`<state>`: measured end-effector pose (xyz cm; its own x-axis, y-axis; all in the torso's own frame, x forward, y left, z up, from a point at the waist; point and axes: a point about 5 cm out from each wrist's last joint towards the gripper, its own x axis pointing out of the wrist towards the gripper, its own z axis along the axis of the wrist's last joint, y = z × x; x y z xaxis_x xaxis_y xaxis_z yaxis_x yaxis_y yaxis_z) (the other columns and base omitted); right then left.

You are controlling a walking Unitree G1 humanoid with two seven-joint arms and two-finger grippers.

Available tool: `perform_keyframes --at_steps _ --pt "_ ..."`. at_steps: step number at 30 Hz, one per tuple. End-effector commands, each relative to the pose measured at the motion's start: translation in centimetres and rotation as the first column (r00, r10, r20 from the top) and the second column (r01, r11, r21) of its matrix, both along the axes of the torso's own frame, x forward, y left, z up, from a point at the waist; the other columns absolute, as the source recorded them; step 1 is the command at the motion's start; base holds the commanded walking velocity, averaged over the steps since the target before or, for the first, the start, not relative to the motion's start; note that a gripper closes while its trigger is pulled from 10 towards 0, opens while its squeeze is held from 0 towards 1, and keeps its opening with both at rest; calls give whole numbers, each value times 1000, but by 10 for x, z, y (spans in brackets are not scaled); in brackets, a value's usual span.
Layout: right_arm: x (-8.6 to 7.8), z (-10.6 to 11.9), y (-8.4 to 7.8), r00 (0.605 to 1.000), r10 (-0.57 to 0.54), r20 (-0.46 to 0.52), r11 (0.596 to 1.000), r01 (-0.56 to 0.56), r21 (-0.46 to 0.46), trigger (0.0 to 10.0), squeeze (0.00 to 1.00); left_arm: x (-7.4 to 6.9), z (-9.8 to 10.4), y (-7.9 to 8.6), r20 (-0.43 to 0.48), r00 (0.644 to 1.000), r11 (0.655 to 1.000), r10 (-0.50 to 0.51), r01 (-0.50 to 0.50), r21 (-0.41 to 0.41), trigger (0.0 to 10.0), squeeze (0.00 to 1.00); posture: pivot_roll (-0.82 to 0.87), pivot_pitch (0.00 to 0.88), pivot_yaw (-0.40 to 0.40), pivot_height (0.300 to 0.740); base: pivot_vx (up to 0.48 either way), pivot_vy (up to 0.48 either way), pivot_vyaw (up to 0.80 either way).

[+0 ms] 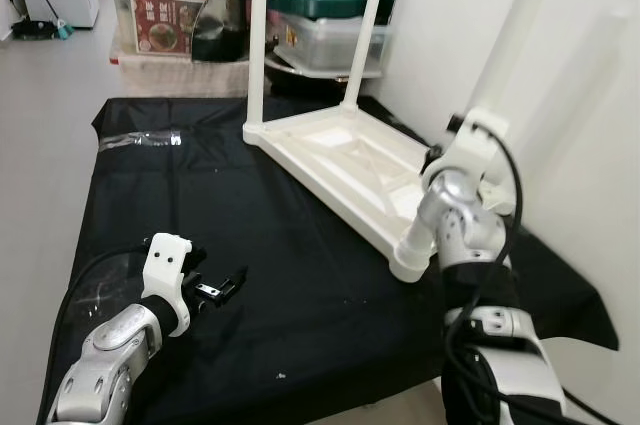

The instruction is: Building children table

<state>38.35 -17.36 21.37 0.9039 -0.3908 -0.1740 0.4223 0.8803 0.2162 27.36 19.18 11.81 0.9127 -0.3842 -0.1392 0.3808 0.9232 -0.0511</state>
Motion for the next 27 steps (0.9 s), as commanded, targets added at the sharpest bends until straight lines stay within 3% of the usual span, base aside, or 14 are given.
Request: perform_keyframes --at_steps 1,2,6,9,11,13,14,18,20,22,24,25,26,27 --pt "-1 -1 -9 1000 9 -24 1000 -9 9 10000 1000 0 -2 -1 -7 1000 1000 -8 8 14 10000 0 28 0 -107 740 0 0 0" --pt "-1 4 -10 999 32 -11 999 -32 -4 10000 0 0 -2 -1 -6 1000 1000 -10 10 14 10000 0 28 0 -107 740 0 0 0" --pt "0 35 -21 982 179 64 983 -176 -51 10000 0 -1 -1 -1 -5 1000 1000 -13 13 13 10000 0 27 0 -106 740 0 0 0" --pt "-5 64 -42 942 302 149 945 -276 -173 10000 0 -3 -3 1 -9 1000 1000 -12 12 16 10000 0 24 0 -107 740 0 0 0" --pt "-5 65 -43 937 313 154 941 -285 -181 10000 0 -3 -3 1 -9 1000 1000 -12 12 16 10000 0 24 0 -107 740 0 0 0" --pt "-9 70 -44 891 431 145 889 -391 -237 10000 0 -3 -5 -1 -14 1000 1000 -17 17 13 10000 0 9 0 -97 740 0 0 0" --pt "-9 70 -44 891 431 145 889 -391 -237 10000 0 -3 -5 -1 -14 1000 1000 -17 17 13 10000 0 9 0 -97 740 0 0 0" --pt "-13 62 -44 788 613 60 762 -568 -312 10000 0 0 -4 -5 -12 999 999 -33 33 9 10000 0 11 0 -93 740 0 0 0" --pt "-14 60 -44 768 638 46 739 -596 -314 10000 0 0 -4 -5 -11 999 999 -33 33 10 10000 0 14 0 -93 740 0 0 0" --pt "-16 54 -41 697 717 26 670 -677 -306 10000 0 1 -3 -3 -9 999 999 -32 32 14 10000 0 14 0 -92 740 0 0 0" --pt "-18 48 -41 620 784 -30 570 -738 -361 10000 0 1 -3 -2 -8 999 999 -31 31 17 10000 0 23 0 -94 740 0 0 0" --pt "-18 48 -41 620 784 -30 570 -738 -361 10000 0 1 -3 -2 -8 999 999 -31 31 17 10000 0 23 0 -94 740 0 0 0" --pt "-18 46 -43 570 821 -43 518 -774 -364 10000 0 1 -2 -2 -6 999 999 -31 31 17 10000 0 26 0 -96 740 0 0 0" --pt "-18 46 -43 570 821 -43 518 -774 -364 10000 0 1 -2 -2 -6 999 999 -31 31 17 10000 0 26 0 -96 740 0 0 0"
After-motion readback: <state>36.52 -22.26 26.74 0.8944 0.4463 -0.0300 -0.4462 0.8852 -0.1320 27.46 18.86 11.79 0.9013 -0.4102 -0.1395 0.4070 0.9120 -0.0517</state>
